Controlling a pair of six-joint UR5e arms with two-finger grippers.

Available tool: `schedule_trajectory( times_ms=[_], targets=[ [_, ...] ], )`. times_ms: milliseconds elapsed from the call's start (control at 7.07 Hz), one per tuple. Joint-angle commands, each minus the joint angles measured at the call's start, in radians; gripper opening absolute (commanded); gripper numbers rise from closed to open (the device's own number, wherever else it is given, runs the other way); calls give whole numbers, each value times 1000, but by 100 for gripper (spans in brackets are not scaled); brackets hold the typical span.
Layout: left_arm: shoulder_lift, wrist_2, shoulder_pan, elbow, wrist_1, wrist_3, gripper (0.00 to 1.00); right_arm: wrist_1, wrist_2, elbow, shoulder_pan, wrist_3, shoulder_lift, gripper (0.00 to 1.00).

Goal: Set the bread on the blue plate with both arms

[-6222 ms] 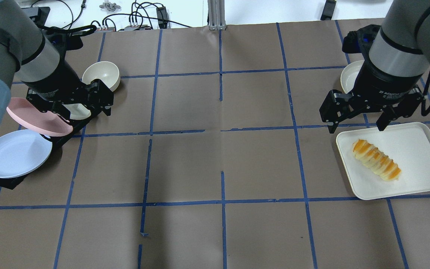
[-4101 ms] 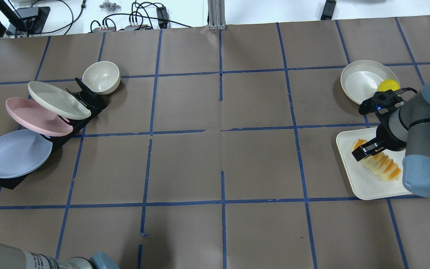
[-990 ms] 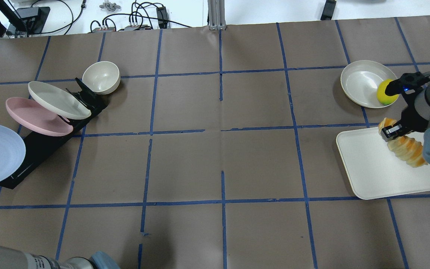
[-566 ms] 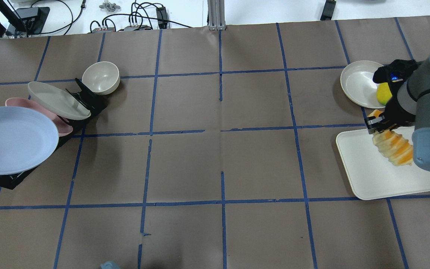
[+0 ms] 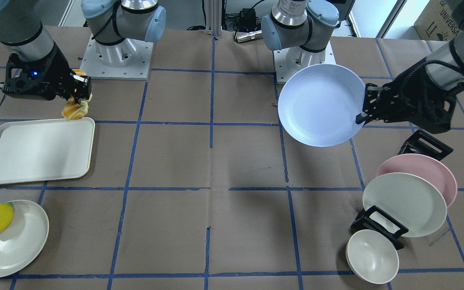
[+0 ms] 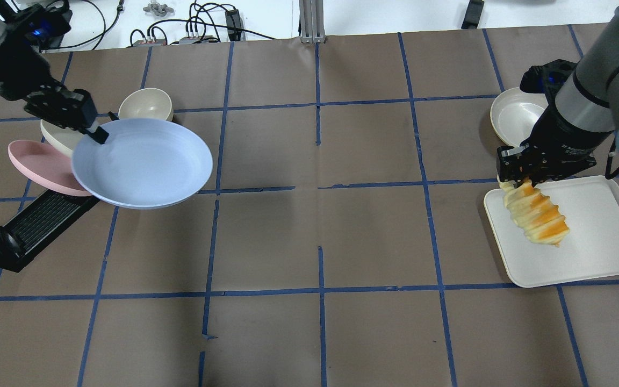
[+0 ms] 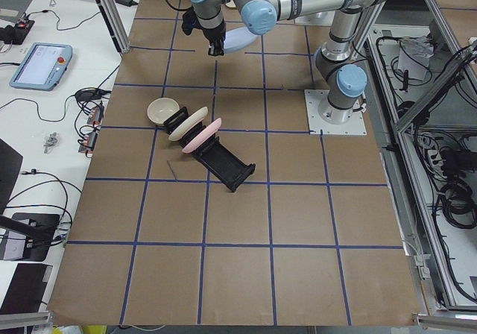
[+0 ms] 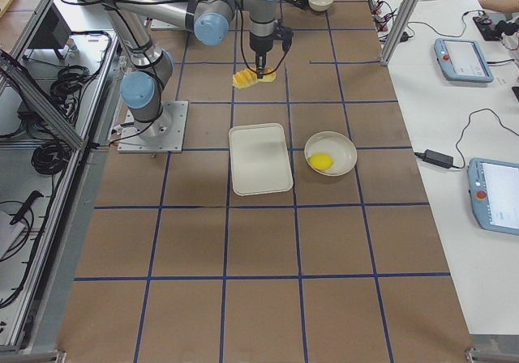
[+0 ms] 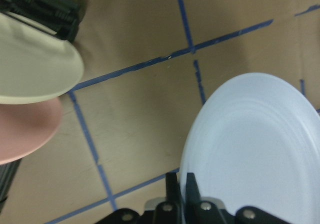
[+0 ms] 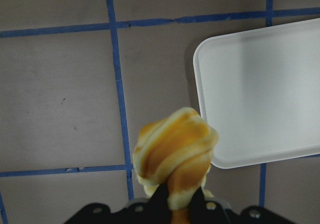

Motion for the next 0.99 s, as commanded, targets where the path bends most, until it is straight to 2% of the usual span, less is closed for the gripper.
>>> schedule_trajectory(
  times_ms=[0,283,566,707,848],
  targets=[
    [-8,-71,-157,-159,301,-212,7,24,-5,-15,69,51,16,8],
    [-19,-66,-286,-335,640,-463,7,4,-4,-17,103,100,39,8],
    [-15,-62,-362,-452,804,-624,7,2,-4,-11,105,104,39,9],
    [-22,-53,-386,-470,865,-689,8,-8,-5,-5,105,102,41,9],
    [-24,-51,-399,-476,875,-730,8,-13,-5,-4,105,99,41,8]
  ],
)
